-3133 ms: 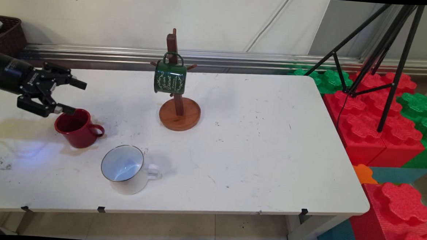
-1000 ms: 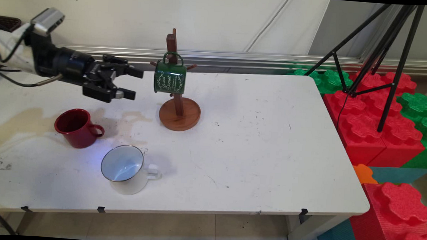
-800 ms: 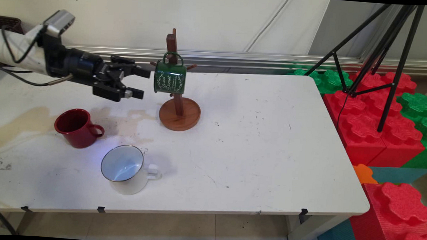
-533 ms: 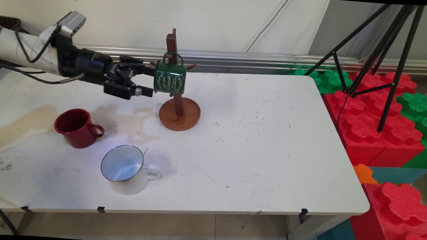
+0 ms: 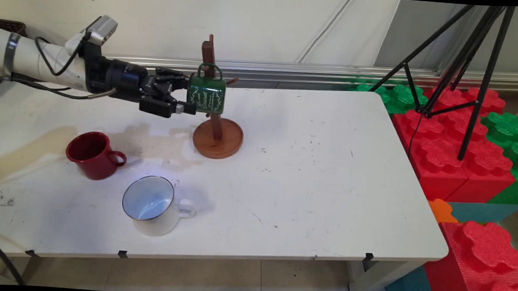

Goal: Pick up the green mug from the rack, then place the picked object on the table

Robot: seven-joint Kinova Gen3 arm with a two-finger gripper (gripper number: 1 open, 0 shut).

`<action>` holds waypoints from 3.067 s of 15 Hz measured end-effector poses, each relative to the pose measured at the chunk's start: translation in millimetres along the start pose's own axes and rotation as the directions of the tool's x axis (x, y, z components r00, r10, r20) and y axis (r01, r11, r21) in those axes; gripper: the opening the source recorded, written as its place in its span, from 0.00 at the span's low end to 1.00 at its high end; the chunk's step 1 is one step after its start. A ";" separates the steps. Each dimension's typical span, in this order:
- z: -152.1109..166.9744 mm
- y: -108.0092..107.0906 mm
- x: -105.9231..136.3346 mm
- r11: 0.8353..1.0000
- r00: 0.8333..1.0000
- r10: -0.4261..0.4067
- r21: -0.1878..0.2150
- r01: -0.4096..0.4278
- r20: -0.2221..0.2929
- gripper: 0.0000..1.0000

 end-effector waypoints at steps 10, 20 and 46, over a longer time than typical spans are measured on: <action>10.2 -3.4 -5.4 1.000 1.000 -0.012 -0.011 0.012 -0.003 0.00; 13.8 -0.2 -5.4 0.999 1.000 -0.014 -0.030 0.014 -0.011 0.00; -53.3 57.8 -1.9 0.996 0.997 0.048 -0.080 -0.043 0.059 0.00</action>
